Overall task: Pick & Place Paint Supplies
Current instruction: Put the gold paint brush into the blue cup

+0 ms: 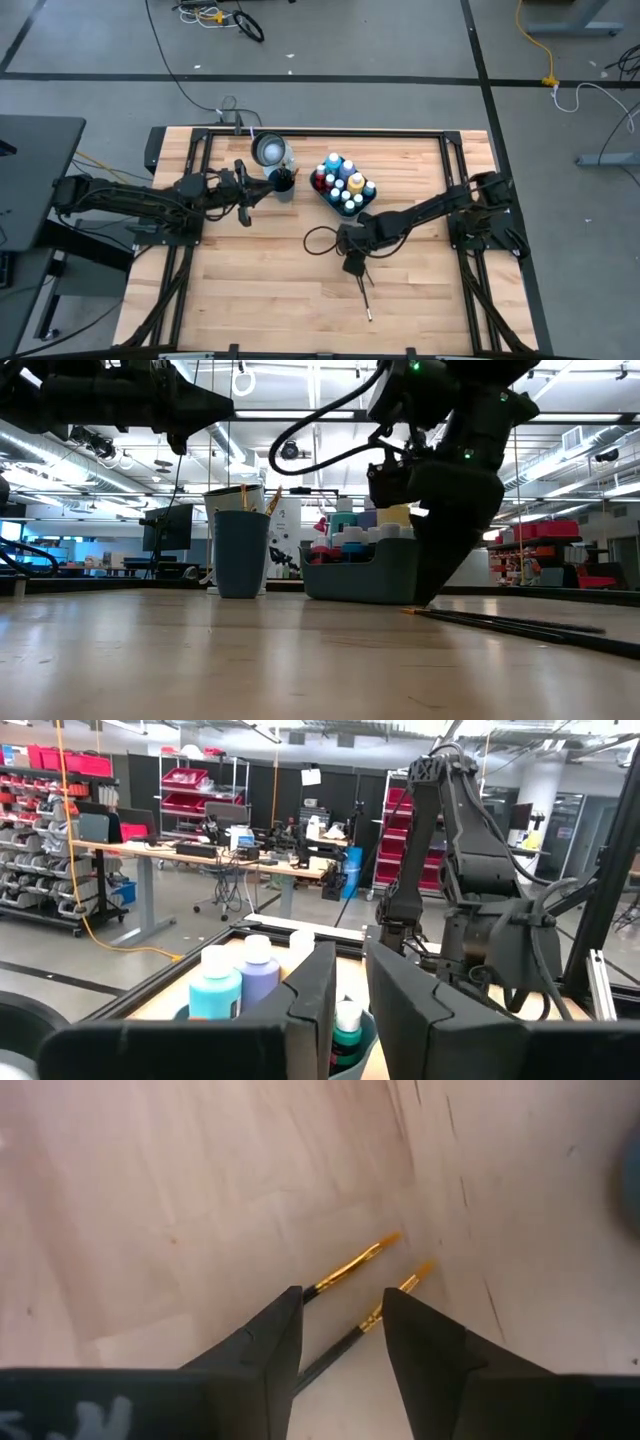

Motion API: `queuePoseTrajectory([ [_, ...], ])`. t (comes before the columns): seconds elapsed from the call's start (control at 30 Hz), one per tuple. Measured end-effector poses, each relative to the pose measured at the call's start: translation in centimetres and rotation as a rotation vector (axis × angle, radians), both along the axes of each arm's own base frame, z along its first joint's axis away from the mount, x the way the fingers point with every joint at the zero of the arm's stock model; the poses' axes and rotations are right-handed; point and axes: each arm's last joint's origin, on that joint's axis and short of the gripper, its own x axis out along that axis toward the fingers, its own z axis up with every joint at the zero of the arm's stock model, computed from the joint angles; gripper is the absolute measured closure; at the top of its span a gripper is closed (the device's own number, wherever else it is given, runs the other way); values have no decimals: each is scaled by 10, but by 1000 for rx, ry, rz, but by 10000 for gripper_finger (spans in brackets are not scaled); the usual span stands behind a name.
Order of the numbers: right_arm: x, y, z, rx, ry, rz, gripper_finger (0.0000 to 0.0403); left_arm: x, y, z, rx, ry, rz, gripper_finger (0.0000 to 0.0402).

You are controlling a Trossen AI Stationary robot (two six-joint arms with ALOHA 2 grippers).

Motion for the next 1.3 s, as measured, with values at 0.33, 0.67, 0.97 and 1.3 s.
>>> queuePoseTrajectory([
  [0.33,-4,5,5,1,4,16,259,0,1,0,-30,-12,35,335],
  [0.67,-9,3,18,-28,-8,23,259,-1,2,1,-55,-25,49,335],
  [0.97,-7,2,14,-53,-8,20,259,-1,2,1,-61,-25,44,335],
  [1.3,-5,0,1,-91,30,36,259,0,1,1,-61,-21,40,335],
])
